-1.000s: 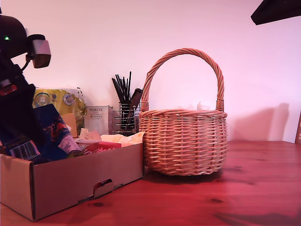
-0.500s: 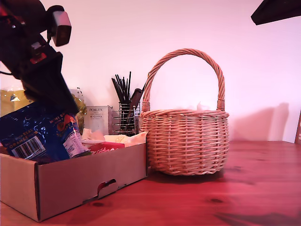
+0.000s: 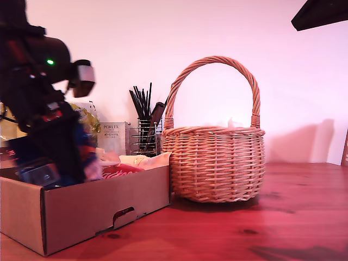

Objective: Move the bags of Easter eggs from the cardboard box on the left into the woven basket on the right side.

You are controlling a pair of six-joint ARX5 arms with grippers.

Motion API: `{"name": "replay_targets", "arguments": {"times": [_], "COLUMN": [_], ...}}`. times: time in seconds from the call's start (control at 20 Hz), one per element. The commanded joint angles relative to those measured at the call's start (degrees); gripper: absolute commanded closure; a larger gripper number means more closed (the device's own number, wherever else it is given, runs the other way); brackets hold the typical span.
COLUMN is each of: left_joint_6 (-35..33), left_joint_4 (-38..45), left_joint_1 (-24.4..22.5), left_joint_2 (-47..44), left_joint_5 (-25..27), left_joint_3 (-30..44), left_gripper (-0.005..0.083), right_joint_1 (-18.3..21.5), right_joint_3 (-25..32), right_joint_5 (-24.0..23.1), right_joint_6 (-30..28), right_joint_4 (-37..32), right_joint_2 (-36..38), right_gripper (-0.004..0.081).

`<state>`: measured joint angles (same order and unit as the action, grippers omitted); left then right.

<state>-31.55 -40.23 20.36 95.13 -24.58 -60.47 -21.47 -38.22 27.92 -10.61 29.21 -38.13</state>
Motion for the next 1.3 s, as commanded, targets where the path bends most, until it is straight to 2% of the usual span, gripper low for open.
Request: {"name": "replay_targets", "arguments": {"times": [0.0,0.15,0.3,0.55,0.65,0.9,1.25], "left_joint_6": [0.26,0.26,0.26,0.02,0.07,0.07,0.11], "left_joint_4": [0.46,-0.50,-1.14,-1.84,-1.90,-2.49,-2.99], "left_joint_1": [0.81,1.18,1.18,1.18,1.18,1.14,1.14], "left_joint_2": [1.66,2.82,3.04,3.04,3.04,0.66,-8.81], "left_joint_5": [-0.26,-0.48,-1.33,-5.22,-7.17,-7.91,-8.00], "left_joint_3": [1.22,1.22,1.22,1.22,1.20,0.87,-1.90], "left_gripper": [0.0364,0.0390,0.0471,0.0722,0.0792,0.0797,0.0797], "right_joint_1": [-0.17,-0.17,-0.17,-0.17,-0.17,-0.17,-0.17], "right_joint_3": [0.81,0.81,0.81,0.81,0.81,0.81,0.81], "right_joint_5": [0.02,0.02,0.02,0.02,0.00,0.00,0.00], "right_joint_6": [-0.33,-0.33,-0.33,-0.33,-0.33,-0.35,-0.35], "right_joint_4": [-0.09,-0.07,0.07,0.13,0.24,0.24,0.22], "right_joint_2": [0.02,0.02,0.02,0.02,0.02,0.02,0.02], "right_gripper": [0.0783,0.0783,0.0783,0.0783,0.0783,0.0783,0.0783]}}
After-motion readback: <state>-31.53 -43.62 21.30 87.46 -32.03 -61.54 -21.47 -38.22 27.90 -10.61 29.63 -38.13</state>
